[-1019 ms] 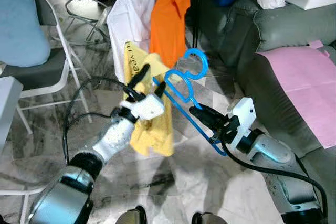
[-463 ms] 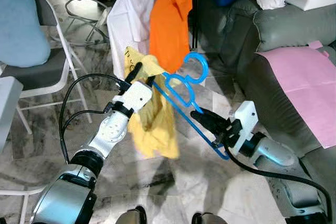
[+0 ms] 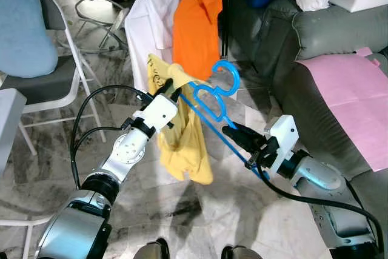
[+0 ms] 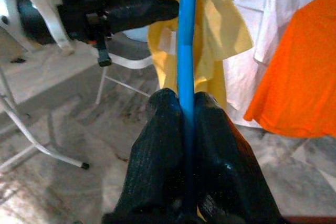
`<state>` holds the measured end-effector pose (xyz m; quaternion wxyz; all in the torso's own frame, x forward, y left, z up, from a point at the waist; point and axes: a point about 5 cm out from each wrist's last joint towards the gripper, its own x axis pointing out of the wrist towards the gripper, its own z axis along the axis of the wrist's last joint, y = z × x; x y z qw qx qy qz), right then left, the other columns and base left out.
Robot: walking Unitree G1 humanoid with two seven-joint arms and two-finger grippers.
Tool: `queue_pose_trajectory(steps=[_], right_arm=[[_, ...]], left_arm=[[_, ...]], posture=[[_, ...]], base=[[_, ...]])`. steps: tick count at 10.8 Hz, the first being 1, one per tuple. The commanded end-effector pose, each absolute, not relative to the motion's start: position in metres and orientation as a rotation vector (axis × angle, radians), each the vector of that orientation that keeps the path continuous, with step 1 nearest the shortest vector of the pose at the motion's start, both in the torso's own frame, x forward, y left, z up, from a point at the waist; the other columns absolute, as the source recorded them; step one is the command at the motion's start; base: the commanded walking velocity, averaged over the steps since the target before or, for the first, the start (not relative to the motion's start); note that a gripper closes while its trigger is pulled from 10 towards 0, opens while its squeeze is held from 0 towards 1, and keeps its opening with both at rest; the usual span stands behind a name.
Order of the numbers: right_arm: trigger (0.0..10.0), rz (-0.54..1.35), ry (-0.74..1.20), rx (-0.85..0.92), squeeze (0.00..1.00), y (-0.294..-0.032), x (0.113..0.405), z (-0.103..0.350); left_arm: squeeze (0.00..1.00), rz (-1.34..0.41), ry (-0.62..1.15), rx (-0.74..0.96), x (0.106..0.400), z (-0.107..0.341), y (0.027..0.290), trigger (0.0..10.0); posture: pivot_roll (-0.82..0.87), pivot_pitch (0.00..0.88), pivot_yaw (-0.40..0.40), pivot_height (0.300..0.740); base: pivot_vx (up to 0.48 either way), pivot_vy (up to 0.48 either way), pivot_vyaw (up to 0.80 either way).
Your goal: Hang hanger
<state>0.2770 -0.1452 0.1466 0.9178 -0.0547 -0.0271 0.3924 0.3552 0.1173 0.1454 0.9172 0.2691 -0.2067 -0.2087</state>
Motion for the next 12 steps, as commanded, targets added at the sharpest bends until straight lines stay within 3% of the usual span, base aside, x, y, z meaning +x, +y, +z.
queue_pose_trajectory(steps=[1,5,12], right_arm=[[10.0,0.822,-0.122,-0.124,0.0,-0.14,0.278,0.155],[10.0,0.755,-0.126,-0.179,0.0,-0.144,0.283,0.149],[10.0,0.538,-0.157,-0.238,0.0,-0.144,0.328,0.14]], left_arm=[[0.0,-0.441,-0.405,0.523,0.355,0.144,0.117,0.0],[0.0,-0.425,-0.365,0.428,0.357,0.145,0.118,0.0],[0.0,-0.495,-0.412,0.407,0.337,0.157,0.117,0.0]], posture=[[-0.14,0.142,0.017,0.74],[-0.14,0.151,0.023,0.74],[-0.07,0.154,0.035,0.74]], base=[[0.0,0.0,0.0],[0.0,0.0,0.0],[0.0,0.0,0.0]])
